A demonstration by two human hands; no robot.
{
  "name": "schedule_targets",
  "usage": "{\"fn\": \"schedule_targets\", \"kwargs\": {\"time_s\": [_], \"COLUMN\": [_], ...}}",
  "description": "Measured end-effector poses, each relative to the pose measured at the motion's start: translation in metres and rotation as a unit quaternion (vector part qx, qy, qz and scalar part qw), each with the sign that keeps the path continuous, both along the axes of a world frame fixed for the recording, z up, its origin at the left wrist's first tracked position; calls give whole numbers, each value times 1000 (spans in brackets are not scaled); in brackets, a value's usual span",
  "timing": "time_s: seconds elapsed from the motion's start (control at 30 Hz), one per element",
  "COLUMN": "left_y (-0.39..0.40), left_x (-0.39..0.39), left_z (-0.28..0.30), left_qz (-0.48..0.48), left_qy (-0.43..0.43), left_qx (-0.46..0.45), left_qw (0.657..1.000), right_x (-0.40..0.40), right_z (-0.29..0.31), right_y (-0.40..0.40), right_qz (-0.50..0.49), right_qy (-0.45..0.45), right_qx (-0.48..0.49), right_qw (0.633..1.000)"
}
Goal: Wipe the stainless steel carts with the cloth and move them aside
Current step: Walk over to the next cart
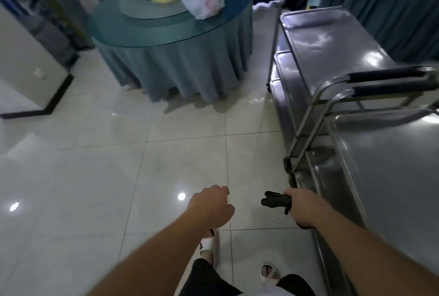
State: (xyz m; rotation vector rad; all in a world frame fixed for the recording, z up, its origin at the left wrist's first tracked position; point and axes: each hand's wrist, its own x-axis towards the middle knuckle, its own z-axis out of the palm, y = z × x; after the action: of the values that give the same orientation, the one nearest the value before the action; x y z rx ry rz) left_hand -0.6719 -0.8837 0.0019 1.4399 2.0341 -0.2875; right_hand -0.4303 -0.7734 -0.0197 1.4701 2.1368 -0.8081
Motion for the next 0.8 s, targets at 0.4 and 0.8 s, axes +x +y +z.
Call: {"fn": "schedule_targets", "kwargs": {"time_s": [0.4, 0.8], "left_y": [153, 271], "left_x": [-72, 15], "left_z": [-25, -32], "left_qz": [-230, -363], "left_qy": [-12, 69], "left_qx": [-40, -45], "left_qw": [972, 928], "right_x": [-32, 47], "right_z": [-30, -51], "right_y": [-4, 32], "right_qz": [-337, -467], "right_qy": [95, 107], "right_qx": [-68, -52], "right_qw": [934, 876]}}
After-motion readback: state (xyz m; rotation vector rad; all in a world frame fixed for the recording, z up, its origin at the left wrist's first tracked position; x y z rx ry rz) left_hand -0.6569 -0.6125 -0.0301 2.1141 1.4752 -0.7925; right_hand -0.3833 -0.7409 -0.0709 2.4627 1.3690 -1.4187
